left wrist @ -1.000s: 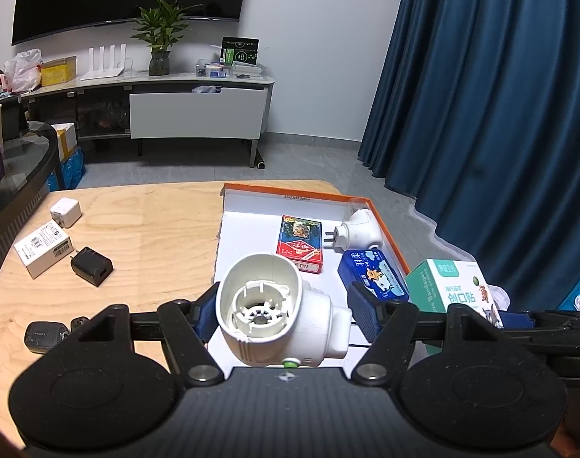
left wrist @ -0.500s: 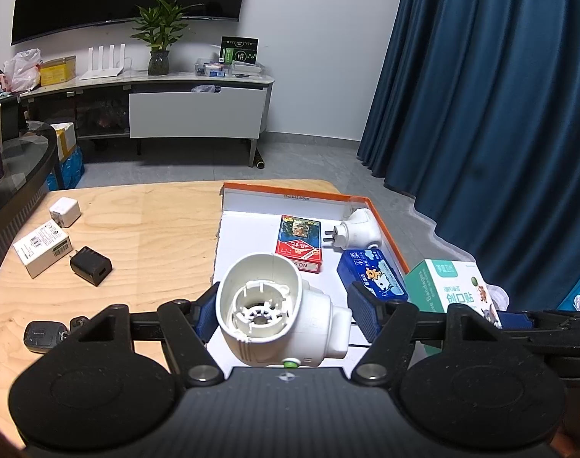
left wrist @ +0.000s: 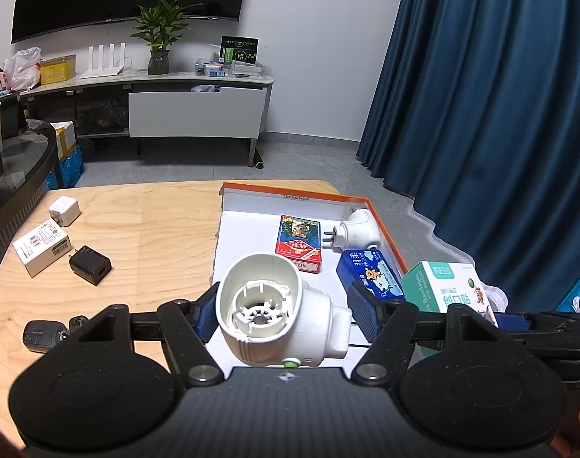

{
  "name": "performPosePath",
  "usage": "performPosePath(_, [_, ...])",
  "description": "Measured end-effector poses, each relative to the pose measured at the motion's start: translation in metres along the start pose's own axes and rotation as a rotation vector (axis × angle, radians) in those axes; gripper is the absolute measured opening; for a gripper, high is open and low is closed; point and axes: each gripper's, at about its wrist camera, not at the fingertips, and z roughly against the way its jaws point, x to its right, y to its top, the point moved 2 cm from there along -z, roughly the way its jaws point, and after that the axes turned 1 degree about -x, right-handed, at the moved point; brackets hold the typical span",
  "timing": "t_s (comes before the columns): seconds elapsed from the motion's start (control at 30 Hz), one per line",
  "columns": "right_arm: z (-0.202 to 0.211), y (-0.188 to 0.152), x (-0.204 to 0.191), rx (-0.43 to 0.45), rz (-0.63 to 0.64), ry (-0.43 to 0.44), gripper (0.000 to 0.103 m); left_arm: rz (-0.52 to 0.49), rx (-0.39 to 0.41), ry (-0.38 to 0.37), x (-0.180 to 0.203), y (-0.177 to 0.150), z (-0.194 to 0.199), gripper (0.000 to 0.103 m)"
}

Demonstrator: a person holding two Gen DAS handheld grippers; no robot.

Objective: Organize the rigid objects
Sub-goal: 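Hold the white freshener and green bandage box above the white box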

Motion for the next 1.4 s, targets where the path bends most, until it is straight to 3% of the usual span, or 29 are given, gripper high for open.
performPosePath(1.4, [-0.0049, -0.0015, -0.0026, -0.014, 0.014, 0.001, 0.084, 0.007, -0.008, 0.004, -0.0038, -0.0018, -0.0012, 0.070])
